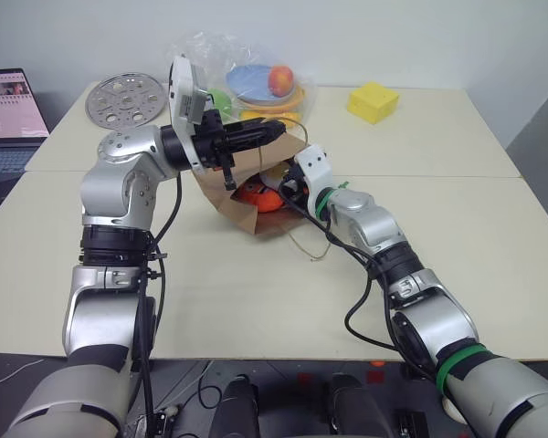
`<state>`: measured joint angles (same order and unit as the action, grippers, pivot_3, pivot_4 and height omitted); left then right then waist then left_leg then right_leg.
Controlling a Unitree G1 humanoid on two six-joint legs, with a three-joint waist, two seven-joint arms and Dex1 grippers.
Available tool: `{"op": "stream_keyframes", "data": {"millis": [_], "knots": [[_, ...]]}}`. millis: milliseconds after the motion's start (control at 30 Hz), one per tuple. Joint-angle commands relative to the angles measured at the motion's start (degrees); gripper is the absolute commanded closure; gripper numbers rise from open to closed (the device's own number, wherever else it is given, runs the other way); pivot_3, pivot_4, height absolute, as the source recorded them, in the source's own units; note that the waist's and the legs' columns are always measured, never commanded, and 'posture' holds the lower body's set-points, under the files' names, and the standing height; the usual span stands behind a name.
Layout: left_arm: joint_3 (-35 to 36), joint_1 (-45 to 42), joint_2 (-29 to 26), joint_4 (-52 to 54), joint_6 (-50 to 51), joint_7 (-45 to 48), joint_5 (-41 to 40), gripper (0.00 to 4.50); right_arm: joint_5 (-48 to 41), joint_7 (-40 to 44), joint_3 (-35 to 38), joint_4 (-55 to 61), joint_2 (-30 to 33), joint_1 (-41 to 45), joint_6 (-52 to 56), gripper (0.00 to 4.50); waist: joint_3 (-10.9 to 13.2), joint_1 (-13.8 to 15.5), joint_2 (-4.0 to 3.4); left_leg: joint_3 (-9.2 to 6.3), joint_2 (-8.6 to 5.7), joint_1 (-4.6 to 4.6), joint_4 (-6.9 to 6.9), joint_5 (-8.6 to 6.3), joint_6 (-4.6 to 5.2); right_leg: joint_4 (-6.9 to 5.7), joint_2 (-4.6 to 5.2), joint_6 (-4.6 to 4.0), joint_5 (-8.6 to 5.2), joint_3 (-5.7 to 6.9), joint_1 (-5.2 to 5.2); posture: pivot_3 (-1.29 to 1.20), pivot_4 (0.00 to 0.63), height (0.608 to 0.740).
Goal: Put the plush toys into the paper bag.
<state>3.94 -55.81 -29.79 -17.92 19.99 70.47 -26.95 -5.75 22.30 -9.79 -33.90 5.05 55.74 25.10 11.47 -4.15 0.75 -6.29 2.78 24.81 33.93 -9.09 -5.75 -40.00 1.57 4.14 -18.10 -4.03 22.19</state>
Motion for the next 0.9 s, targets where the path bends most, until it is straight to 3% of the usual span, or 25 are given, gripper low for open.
{"op": "stream_keyframes", "data": {"millis": [33, 133, 267, 433, 600, 867, 900], "knots": [[0.7, -0.4, -0.2, 2.5, 0.1, -0.3, -1.1, 4.50, -0.9, 2.0, 1.4, 7.7, 1.2, -1.5, 2.4, 1.02, 0.0, 0.0, 0.00, 0.00, 0.00, 0.00, 0.00, 0.00, 0.00, -0.01, 0.00, 0.00, 0.00, 0.00, 0.00, 0.00, 0.150, 0.740], [0.6, -0.6, -0.1, 1.9, -0.4, -0.2, -0.9, 4.50, -1.8, 3.0, 1.6, 16.1, 2.6, -4.5, 7.1, 0.04, 0.0, -0.1, 0.00, -0.01, 0.00, 0.00, 0.00, 0.00, 0.00, -0.01, 0.00, 0.00, 0.00, 0.00, 0.00, 0.00, 0.150, 0.740], [0.7, -0.9, 0.0, 1.3, -0.9, -0.1, -0.7, 4.50, -5.8, 3.5, 3.2, 40.6, 7.3, -13.6, 20.6, 0.04, 0.0, 0.4, 0.00, -0.04, 0.00, 0.05, 0.00, 0.00, 0.00, 0.02, 0.00, 0.00, 0.00, 0.03, 0.00, 0.00, 0.150, 0.740], [0.9, -0.7, -0.1, 1.3, -1.0, 0.0, -0.9, 4.50, -8.2, 3.5, 5.6, 55.7, 13.9, -24.4, 30.4, 0.04, 0.0, 0.8, 0.01, -0.03, 0.00, 0.03, 0.01, 0.00, 0.00, 0.02, 0.00, 0.01, -0.01, 0.02, -0.02, 0.00, 0.150, 0.740], [0.7, -0.6, 0.1, 1.3, -1.1, 0.1, -0.9, 4.50, -7.3, 0.9, 5.7, 53.0, 13.6, -30.4, 30.5, 0.04, 0.0, 0.5, 0.01, 0.01, 0.00, 0.02, 0.04, 0.00, 0.01, 0.03, 0.00, 0.01, -0.01, -0.02, -0.04, 0.00, 0.150, 0.740], [0.7, -1.1, 0.3, 1.1, -1.3, 0.0, -0.7, 4.50, -4.6, -1.4, 3.2, 41.5, 9.7, -28.6, 23.8, 0.04, 0.0, 0.3, 0.01, 0.01, 0.00, 0.00, 0.04, 0.00, 0.01, 0.03, -0.01, 0.00, 0.00, -0.02, -0.04, 0.00, 0.150, 0.740], [0.8, -1.0, 0.2, 1.2, -1.2, 0.0, -0.7, 4.50, -4.5, -1.3, 3.0, 41.0, 9.6, -28.7, 23.1, 0.20, 0.0, 0.4, 0.01, 0.01, 0.00, 0.00, 0.04, 0.00, 0.00, 0.03, -0.01, 0.00, 0.01, -0.02, -0.04, 0.00, 0.150, 0.740]]}}
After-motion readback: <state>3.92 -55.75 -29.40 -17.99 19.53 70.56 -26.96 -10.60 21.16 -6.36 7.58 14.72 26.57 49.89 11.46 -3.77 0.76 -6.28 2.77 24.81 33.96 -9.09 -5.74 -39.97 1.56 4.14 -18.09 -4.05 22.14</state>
